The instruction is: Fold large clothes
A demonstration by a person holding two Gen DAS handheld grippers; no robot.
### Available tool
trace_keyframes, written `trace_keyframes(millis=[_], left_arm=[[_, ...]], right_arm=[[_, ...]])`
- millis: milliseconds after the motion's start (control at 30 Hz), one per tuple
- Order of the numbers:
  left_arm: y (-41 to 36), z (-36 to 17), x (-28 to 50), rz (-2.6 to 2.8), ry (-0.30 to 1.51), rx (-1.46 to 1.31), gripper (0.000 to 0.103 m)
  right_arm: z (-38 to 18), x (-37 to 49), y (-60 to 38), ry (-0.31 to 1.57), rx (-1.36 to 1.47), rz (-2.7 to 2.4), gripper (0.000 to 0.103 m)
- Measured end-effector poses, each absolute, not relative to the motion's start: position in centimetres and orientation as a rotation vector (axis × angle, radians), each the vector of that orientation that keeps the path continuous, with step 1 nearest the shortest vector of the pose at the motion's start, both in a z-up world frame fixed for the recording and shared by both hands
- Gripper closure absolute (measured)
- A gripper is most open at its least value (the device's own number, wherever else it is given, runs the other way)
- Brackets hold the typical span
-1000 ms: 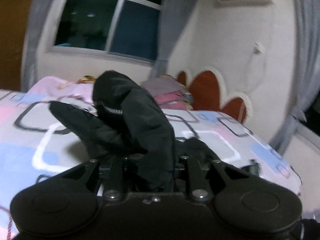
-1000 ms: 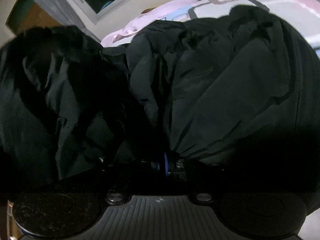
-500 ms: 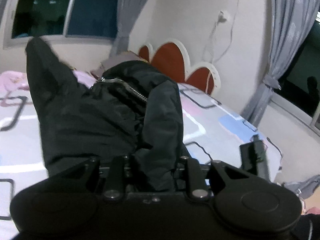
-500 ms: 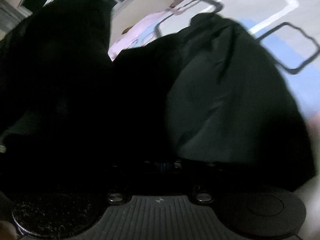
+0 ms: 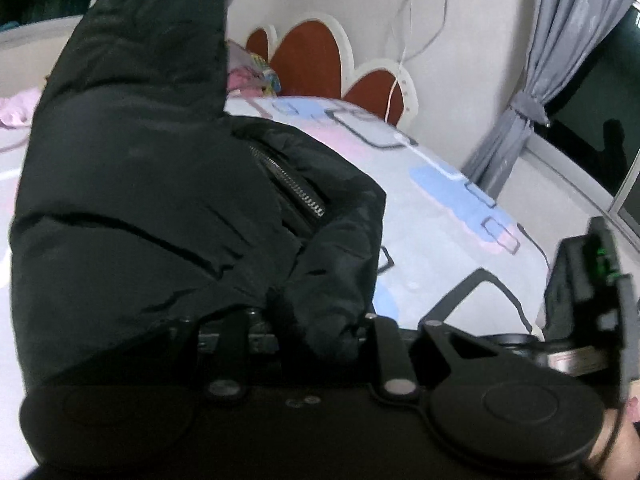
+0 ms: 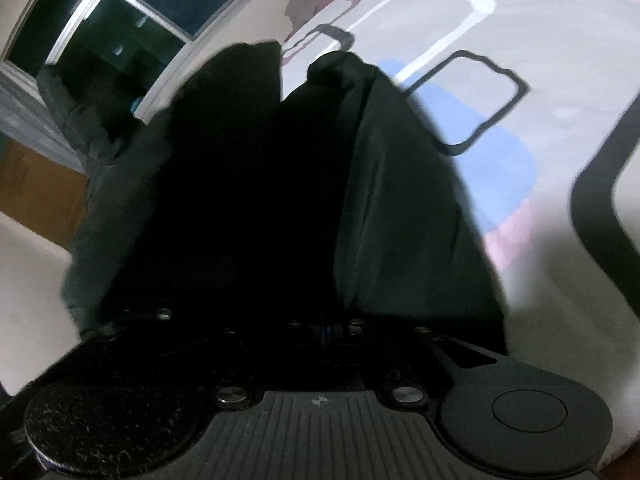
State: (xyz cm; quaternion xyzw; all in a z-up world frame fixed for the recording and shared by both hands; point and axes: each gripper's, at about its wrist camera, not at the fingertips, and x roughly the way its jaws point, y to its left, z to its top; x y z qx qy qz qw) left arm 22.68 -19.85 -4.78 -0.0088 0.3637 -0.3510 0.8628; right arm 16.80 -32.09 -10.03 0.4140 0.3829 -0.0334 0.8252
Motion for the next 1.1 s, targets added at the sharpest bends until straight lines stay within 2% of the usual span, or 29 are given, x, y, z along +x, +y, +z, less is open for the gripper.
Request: trace_keyframes(millis=[533,700,733,767,933,1033,1100], left_arm=[[-22.0,-5.0,23.2,-0.701,0.825,0.062,0.081],[-24.1,-4.8,24.2,-0.724,0.901,0.129,0.075],[-24.3,-4.7,24.3,-0.734,0.918,0.129,0.070],[-24.4,-4.7,24.4,-0.747,0.928,0.127,0.060],[-23.6,-4.5,24.5,-0.787,0.943,0.035,0.041],[-22.2,-4.5,24.9,-0.860,0.961,-0.083,0.022],[-21.2,-4.6,25.3,-0.889,0.961,-0.169,0.018]], right_arm=[[-7.3,14.7,-34.2,0.784,0.865,-0.190,0.100],[-7.0,13.9,-34.5,0.775,0.871,-0.213,0.100],[-6.8,13.7,-34.6,0.775,0.871,-0.214,0.100],[-6.8,13.7,-34.6,0.773,0.872,-0.215,0.100],[-6.6,12.8,-35.3,0.751,0.888,-0.226,0.100],[-6.4,12.2,-35.8,0.731,0.902,-0.231,0.100],[-6.5,12.0,-36.1,0.728,0.904,-0.235,0.100]])
